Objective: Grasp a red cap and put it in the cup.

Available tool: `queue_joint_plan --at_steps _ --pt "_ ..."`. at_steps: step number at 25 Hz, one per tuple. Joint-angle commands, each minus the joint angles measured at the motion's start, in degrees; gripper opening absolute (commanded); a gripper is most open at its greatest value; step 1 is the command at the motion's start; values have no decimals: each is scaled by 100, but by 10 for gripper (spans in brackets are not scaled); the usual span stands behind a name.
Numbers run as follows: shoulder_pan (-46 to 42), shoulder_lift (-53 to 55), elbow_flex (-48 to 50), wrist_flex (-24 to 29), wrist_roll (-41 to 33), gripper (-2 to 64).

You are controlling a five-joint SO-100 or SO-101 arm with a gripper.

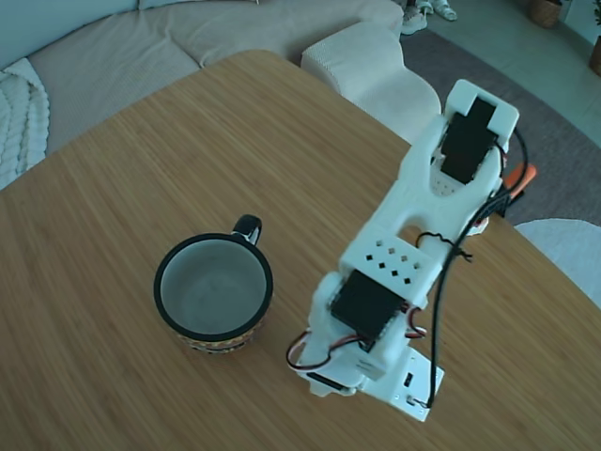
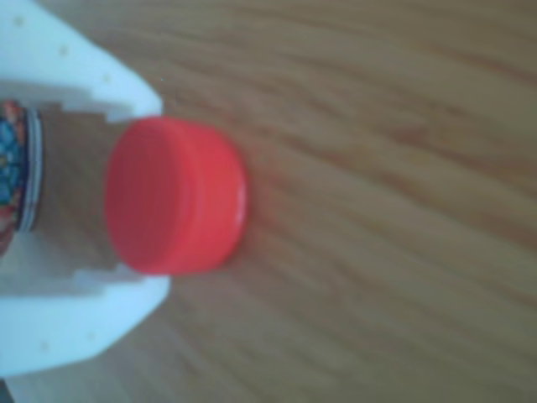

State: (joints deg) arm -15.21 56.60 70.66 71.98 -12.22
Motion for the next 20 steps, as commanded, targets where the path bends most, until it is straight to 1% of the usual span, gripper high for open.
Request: queue_joint_plan --at_steps 1,6,8,14,20 --pt "272 1011 -255 53 97 103" --pt "967 2162 -299 422 -44 104" --pt "1195 2479 -299 457 -44 104" --pt "1582 3199 -220 571 -18 104" --pt "2065 3437 -246 492 18 104"
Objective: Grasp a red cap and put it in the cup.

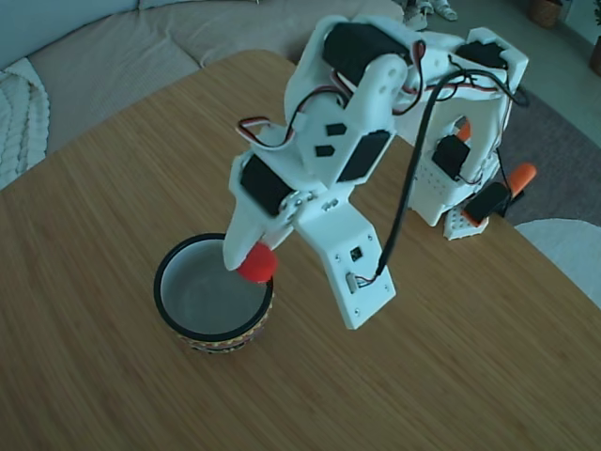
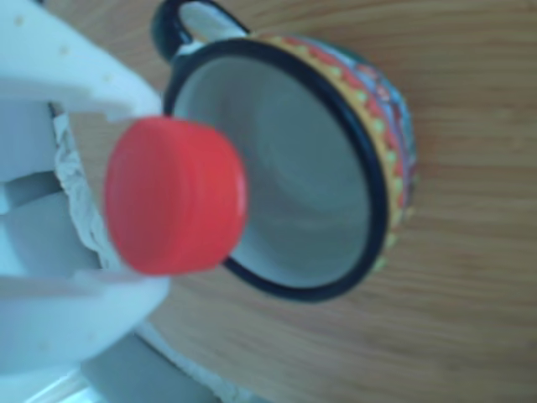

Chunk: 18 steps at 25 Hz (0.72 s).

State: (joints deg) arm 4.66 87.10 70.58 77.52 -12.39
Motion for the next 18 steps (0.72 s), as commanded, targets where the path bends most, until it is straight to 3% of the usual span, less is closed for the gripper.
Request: queue_joint_plan --at_steps 1,4,8,18 --pt "123 325 -290 -79 26 105" --pt "176 299 -299 -369 26 105" --pt "167 255 -369 -404 0 105" --pt "193 -1011 -1283 -404 35 105"
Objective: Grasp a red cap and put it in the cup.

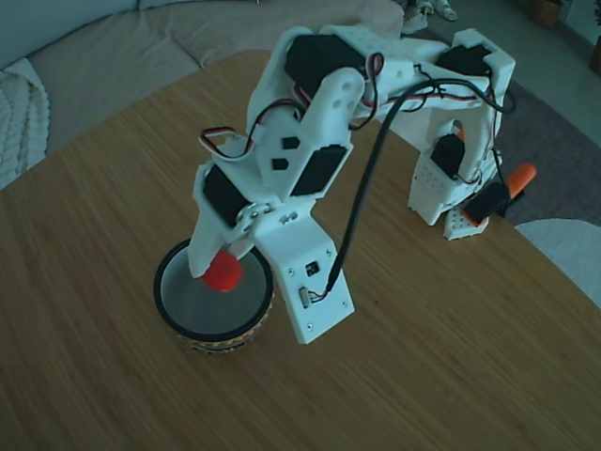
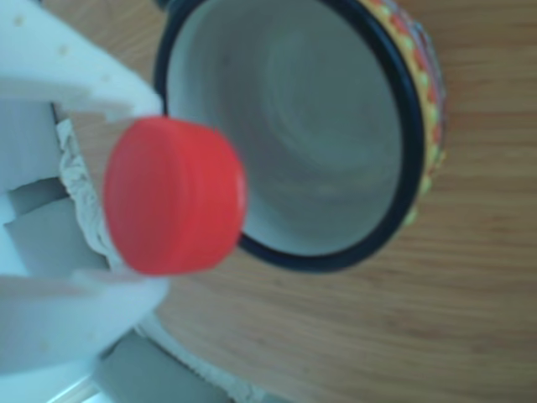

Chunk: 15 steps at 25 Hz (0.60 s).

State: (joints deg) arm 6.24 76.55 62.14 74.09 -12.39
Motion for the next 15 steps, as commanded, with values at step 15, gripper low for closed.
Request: queue_joint_plan --at_steps 15 --pt "229 -1160 -835 -378 -18 105"
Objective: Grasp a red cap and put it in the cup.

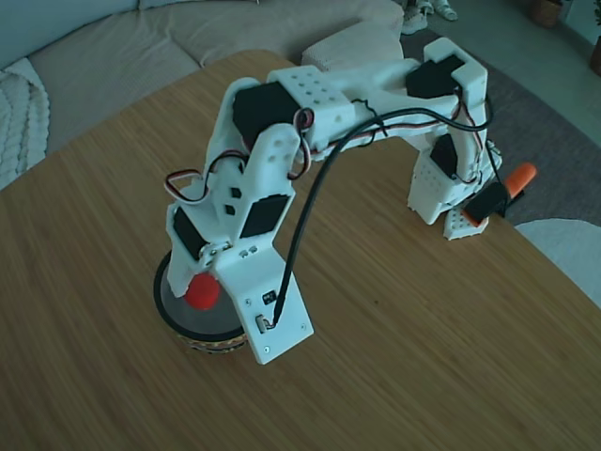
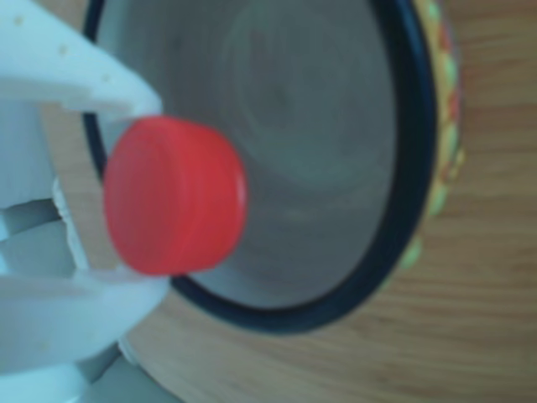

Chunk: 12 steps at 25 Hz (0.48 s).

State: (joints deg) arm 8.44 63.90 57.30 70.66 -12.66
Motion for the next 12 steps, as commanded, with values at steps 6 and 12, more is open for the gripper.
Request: queue_joint_plan --at_steps 6,12 --pt "-53 18 -272 -26 18 105" --pt "-53 9 -272 0 26 139"
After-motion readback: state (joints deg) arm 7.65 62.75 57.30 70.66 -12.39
